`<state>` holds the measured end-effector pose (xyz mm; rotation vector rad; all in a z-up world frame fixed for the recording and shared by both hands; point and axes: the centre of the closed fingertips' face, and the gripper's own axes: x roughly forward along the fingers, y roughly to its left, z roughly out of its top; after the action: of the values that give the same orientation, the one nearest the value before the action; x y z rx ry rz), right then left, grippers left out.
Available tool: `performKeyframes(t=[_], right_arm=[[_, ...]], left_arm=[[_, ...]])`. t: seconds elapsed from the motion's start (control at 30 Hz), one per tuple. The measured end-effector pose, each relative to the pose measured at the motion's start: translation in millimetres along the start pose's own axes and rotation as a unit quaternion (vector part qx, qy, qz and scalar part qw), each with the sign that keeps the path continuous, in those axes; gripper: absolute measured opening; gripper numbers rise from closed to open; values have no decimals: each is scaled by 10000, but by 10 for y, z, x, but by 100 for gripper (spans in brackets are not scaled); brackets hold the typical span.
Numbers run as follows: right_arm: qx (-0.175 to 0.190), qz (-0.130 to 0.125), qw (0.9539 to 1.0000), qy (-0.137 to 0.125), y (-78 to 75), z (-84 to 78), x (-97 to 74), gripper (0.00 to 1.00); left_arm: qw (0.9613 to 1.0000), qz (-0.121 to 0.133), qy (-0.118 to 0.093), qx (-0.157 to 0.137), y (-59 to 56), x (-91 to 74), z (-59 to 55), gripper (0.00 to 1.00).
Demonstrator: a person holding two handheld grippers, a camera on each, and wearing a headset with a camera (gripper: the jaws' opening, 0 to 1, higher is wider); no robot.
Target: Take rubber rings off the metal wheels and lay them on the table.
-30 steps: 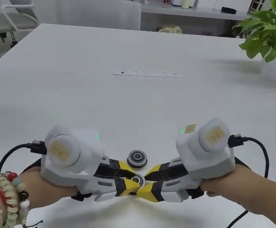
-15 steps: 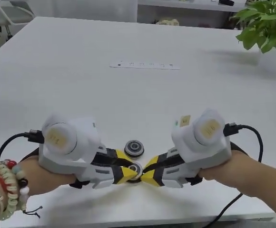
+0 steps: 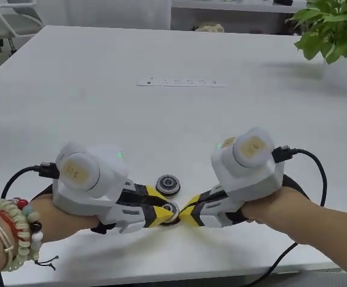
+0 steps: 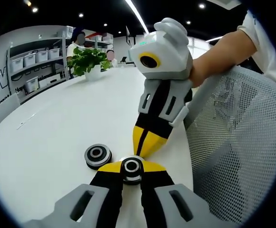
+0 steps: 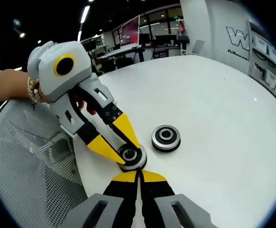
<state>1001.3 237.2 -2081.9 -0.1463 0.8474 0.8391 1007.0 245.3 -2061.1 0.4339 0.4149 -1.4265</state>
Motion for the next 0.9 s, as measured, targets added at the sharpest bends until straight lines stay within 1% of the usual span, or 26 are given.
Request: performKeyframes(t=[0.03,0.07,0.1,0.13,0.17,0.2,0.23,0.37,0.4,0.5,0.63,0.7,0.77,0.8,0.83,0.9], right_arm=[[153,16,9999,-7,0,-3,-3,0],[219,34,9997,-48,-6,-1,-5,0],[378,61,9992,-125,-2,-1,-7,0],[623,165,9977,-222,-2,2,-13,0],[705,238,9970,-223,1,-11,-23,0],[834,227,9960,-216,-27,-14,-35,0],[889,217,9956,-209,-42,-19,-37,0],[717,117,9971,-232,-47,-13,-27,0],[835,91,9963,-206,-54,-18,-29,0],[944,110,9953,-178,-55,-21,-32,0],[955,83,9953,-143,-51,-22,-33,0],[1068,85,9941,-138,-57,-18,-40,0],[1358,125,9904,-210,-60,-16,-46,0],[1568,170,9872,-252,-52,-18,-47,0],[1546,182,9875,-261,-58,-21,-46,0],[1502,187,9882,-220,-39,-22,-33,0]], left_arm=[[10000,3,-5,0,0,2,2,8],[10000,16,-6,-2,0,4,3,8],[10000,31,-6,6,-1,5,5,8],[10000,30,-11,8,-1,5,5,8],[10000,4,-38,7,-6,10,8,8],[10000,-13,-59,10,-5,17,11,8],[10000,-30,-78,1,-1,25,15,8],[9999,-27,-97,11,7,40,26,8],[10000,-12,-97,1,4,40,27,8],[10000,3,-93,-26,1,39,28,8],[9999,2,-91,-84,4,39,28,8],[9999,16,-72,-79,1,40,28,8],[9999,60,-73,-76,-4,38,26,8],[9999,64,-80,-43,-8,34,24,8],[9999,35,-92,33,-18,21,19,8],[9999,-44,-134,31,-11,8,14,8]])
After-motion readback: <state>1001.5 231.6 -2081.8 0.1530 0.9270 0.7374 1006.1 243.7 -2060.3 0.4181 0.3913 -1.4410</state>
